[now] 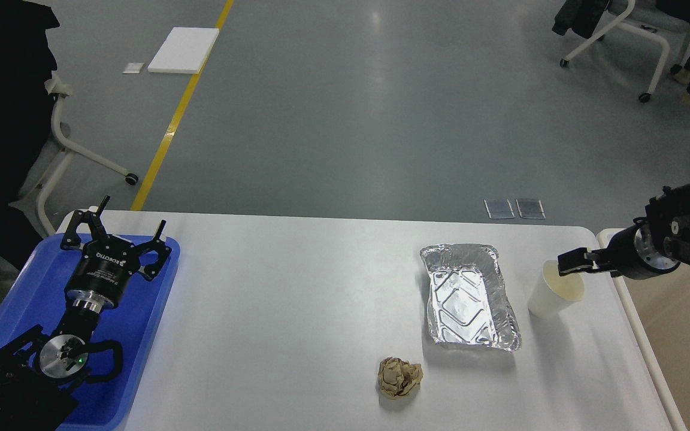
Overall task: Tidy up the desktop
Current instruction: 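Close the right gripper on the rim of the white paper cup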
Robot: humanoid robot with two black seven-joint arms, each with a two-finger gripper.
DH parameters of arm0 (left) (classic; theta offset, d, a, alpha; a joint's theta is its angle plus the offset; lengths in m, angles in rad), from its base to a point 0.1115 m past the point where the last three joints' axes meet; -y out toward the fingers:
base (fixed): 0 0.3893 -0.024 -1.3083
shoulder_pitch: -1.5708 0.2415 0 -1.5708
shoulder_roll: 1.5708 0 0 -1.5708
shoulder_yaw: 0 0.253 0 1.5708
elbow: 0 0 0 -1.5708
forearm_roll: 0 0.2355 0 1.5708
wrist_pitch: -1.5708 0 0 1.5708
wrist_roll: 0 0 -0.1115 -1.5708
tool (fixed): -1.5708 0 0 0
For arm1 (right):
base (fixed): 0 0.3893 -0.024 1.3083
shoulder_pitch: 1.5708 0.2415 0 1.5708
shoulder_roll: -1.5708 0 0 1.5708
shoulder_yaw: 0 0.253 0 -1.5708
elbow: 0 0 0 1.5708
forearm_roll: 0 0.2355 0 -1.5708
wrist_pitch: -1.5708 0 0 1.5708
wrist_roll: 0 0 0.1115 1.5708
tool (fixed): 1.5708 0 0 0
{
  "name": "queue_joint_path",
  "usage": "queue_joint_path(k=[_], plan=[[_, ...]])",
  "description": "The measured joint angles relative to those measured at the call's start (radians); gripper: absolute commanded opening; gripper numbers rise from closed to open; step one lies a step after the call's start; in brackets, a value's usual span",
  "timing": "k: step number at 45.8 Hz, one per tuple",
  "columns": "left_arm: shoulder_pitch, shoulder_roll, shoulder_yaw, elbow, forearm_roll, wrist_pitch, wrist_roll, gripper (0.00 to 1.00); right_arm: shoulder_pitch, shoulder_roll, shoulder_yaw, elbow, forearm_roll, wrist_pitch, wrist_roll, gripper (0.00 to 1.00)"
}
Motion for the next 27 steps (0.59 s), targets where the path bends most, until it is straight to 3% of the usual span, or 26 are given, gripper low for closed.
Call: queue_joint_path(k=[27], plan=[[0.0, 0.0, 0.0, 0.001, 0.0, 0.0, 0.0, 0.99, -0.101, 0.004, 0.059, -0.057, 0.065, -0.082, -0.002, 1.0]])
